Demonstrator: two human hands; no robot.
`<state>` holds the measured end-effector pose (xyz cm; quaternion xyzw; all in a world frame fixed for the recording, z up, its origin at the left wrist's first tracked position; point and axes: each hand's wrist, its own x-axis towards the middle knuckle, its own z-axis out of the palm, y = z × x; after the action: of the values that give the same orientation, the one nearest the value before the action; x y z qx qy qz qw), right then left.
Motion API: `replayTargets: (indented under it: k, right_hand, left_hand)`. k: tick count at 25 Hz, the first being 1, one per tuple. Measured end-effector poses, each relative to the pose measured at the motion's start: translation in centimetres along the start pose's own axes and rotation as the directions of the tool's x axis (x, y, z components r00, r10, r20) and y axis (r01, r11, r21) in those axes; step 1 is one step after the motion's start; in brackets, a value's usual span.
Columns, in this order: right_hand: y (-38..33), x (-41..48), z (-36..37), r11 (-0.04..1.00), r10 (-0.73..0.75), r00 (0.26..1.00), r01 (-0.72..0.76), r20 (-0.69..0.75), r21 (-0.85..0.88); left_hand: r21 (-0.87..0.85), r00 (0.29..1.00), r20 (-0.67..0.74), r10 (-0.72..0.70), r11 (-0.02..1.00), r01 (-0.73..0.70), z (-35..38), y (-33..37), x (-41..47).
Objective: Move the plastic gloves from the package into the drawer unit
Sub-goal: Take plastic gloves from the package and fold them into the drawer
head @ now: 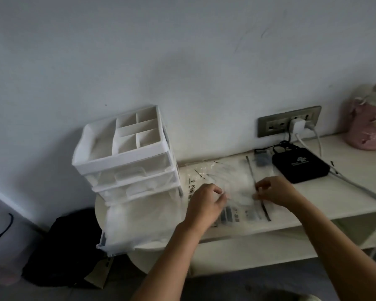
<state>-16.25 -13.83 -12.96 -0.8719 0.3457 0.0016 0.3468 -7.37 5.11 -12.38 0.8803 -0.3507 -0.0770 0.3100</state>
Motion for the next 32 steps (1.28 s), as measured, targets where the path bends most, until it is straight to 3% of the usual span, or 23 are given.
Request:
replayTargets:
  k: [2, 5, 10, 16, 20, 22, 24, 25, 26, 27, 28, 29, 30, 32]
  right_hand:
    - [0.4, 0.3, 0.4, 1.0, -0.008, 0.999, 0.009, -0.045, 0.006]
    - [1.1, 1.1, 1.4, 0.988, -0.018, 0.993, -0.001, -0.118, -0.153]
    - [1.5, 0.9, 2.3, 0.997, -0.072, 0.976, 0.072, -0.207, -0.008]
    - [3.6, 0.4, -0.5, 0.99, 0.044, 0.965, -0.007, -0.258, 0.144]
    - [4.0, -0.1, -2.5, 0.988, 0.003, 0.945, 0.047, -0.327, 0.146]
    - [2.6, -1.0, -4.0, 0.975, -0.105, 0.923, 0.169, -0.37, 0.145]
    - [0.5, -2.4, -5.4, 0.935, -0.292, 0.889, 0.343, -0.354, 0.09]
    - [-0.5, -3.2, -5.9, 0.906, -0.376, 0.87, 0.417, -0.32, 0.071]
    - [-1.6, -4.2, -6.3, 0.877, -0.443, 0.855, 0.476, -0.269, 0.069]
    - [-2.4, -4.9, -6.5, 0.852, -0.495, 0.844, 0.518, -0.207, 0.074]
    - [-3.0, -5.6, -6.7, 0.832, -0.537, 0.832, 0.549, -0.138, 0.079]
    - [-3.5, -6.1, -6.8, 0.815, -0.568, 0.82, 0.572, -0.065, 0.091]
    - [-3.9, -6.5, -6.9, 0.803, -0.59, 0.808, 0.585, 0.007, 0.113]
    - [-4.3, -7.0, -6.8, 0.796, -0.604, 0.787, 0.588, 0.129, 0.142]
  left_hand:
    - [0.108, 0.993, 0.114, -0.032, 0.994, 0.02, 2.3, -0.2, 0.3]
    - [0.242, 0.976, 0.2, -0.09, 0.97, 0.04, 4.8, -0.9, -0.1]
    - [0.248, 0.998, 0.063, 0.005, 0.968, -0.02, 6.5, -2.1, -1.0]
    - [0.251, 0.999, 0.05, -0.008, 0.968, -0.005, 6.4, -2.0, -1.1]
    - [0.262, 0.995, 0.089, -0.04, 0.965, 0.016, 6.1, -1.8, -0.8]
    - [0.199, 0.987, 0.14, -0.081, 0.979, 0.053, 5.3, -1.2, -0.5]
    - [-0.129, 0.984, 0.133, -0.115, 0.983, 0.132, 3.9, -0.2, -0.3]
    - [-0.376, 0.975, 0.159, -0.152, 0.904, 0.202, 3.1, 0.4, 0.0]
    - [-0.611, 0.952, 0.227, -0.203, 0.732, 0.302, 2.2, 1.1, 0.3]
    - [-0.769, 0.911, 0.346, -0.225, 0.489, 0.413, 1.4, 1.7, 0.7]
    - [-0.82, 0.861, 0.463, -0.211, 0.266, 0.507, 0.8, 1.7, 1.2]
    - [-0.806, 0.816, 0.552, -0.173, 0.141, 0.575, 0.2, 1.7, 1.7]
    - [-0.781, 0.787, 0.606, -0.115, 0.106, 0.616, -0.3, 1.3, 2.0]
    - [-0.769, 0.777, 0.629, 0.018, 0.166, 0.618, -1.5, 0.7, 2.1]
